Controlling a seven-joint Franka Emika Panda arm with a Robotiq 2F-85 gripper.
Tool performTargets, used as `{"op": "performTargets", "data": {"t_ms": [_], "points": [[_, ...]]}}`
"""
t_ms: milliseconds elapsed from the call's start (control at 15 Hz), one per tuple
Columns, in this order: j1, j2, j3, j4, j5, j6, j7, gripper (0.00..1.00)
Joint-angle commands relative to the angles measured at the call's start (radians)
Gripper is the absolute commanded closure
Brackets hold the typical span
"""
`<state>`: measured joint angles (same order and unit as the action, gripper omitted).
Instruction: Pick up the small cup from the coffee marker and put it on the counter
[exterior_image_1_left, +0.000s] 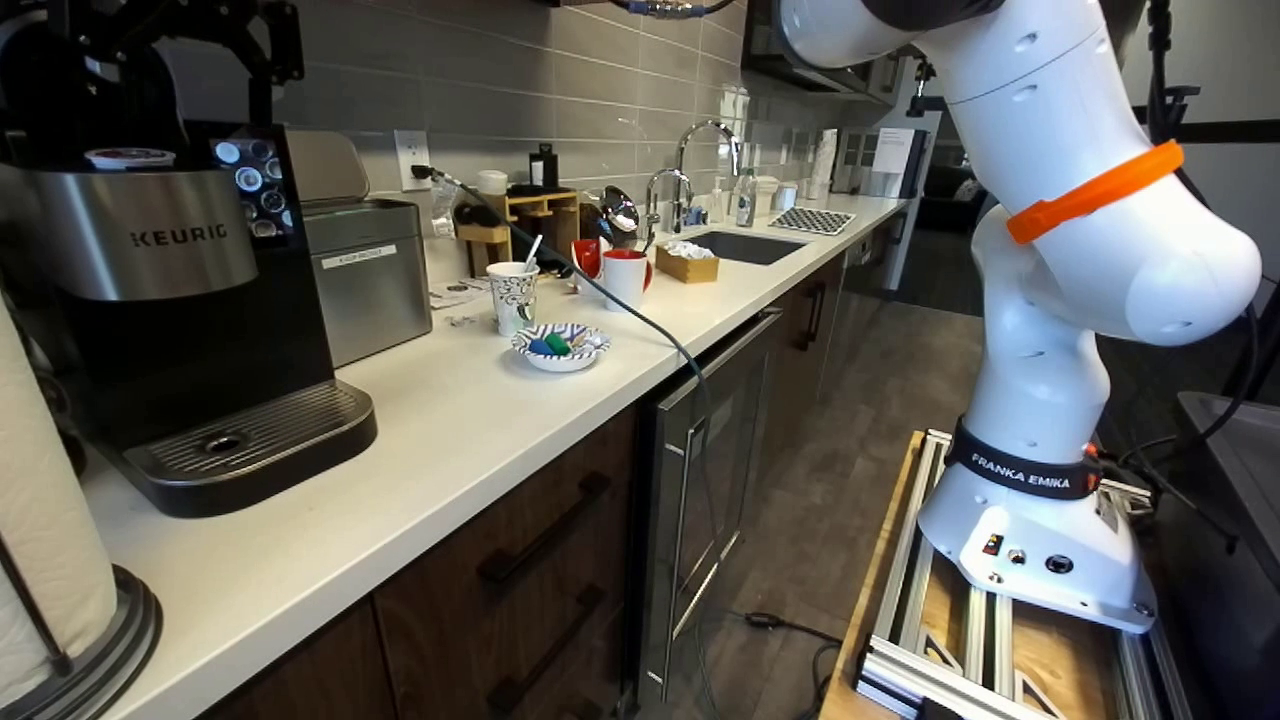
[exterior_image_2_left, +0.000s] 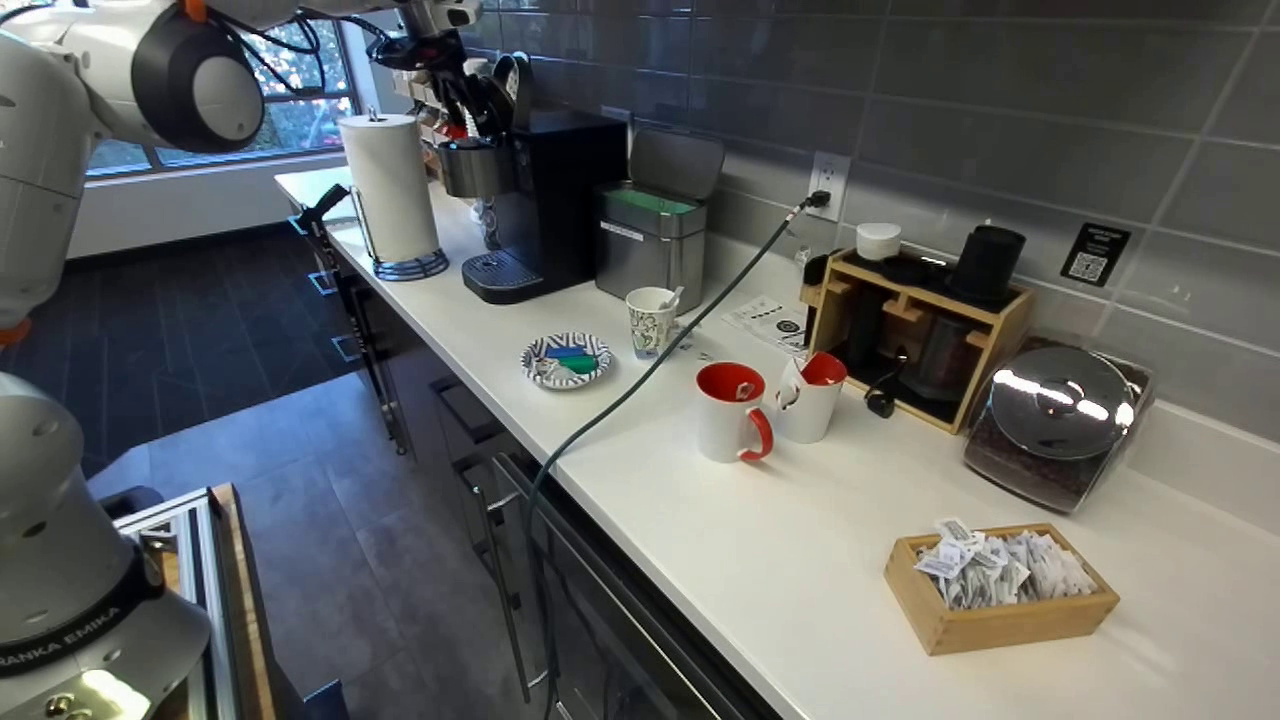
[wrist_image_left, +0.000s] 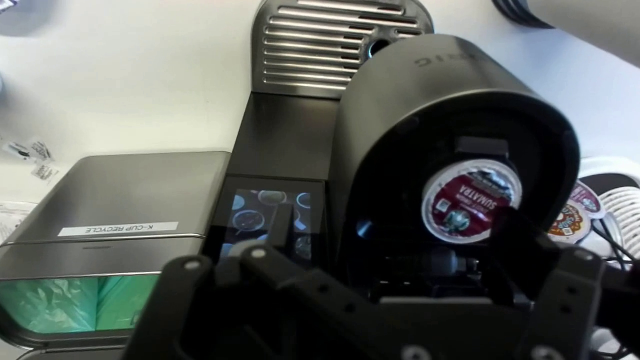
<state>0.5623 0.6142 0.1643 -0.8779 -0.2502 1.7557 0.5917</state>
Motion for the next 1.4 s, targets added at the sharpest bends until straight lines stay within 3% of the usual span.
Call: {"op": "performTargets", "data": {"t_ms": [0,333,400,1333], "points": [[0.067,0.049,-0.017,0.091,-0.034,-0.053,0.013,0.0],[0.142,0.066,-0.036,0.136,-0.079,-0.07,0.066,0.0],[0.123,0.035,-0.023,0.081,-0.058,-0.034,0.031,0.0],[0.123,0.085,-0.074,0.103,-0.075,0.019,0.044,0.0]]}}
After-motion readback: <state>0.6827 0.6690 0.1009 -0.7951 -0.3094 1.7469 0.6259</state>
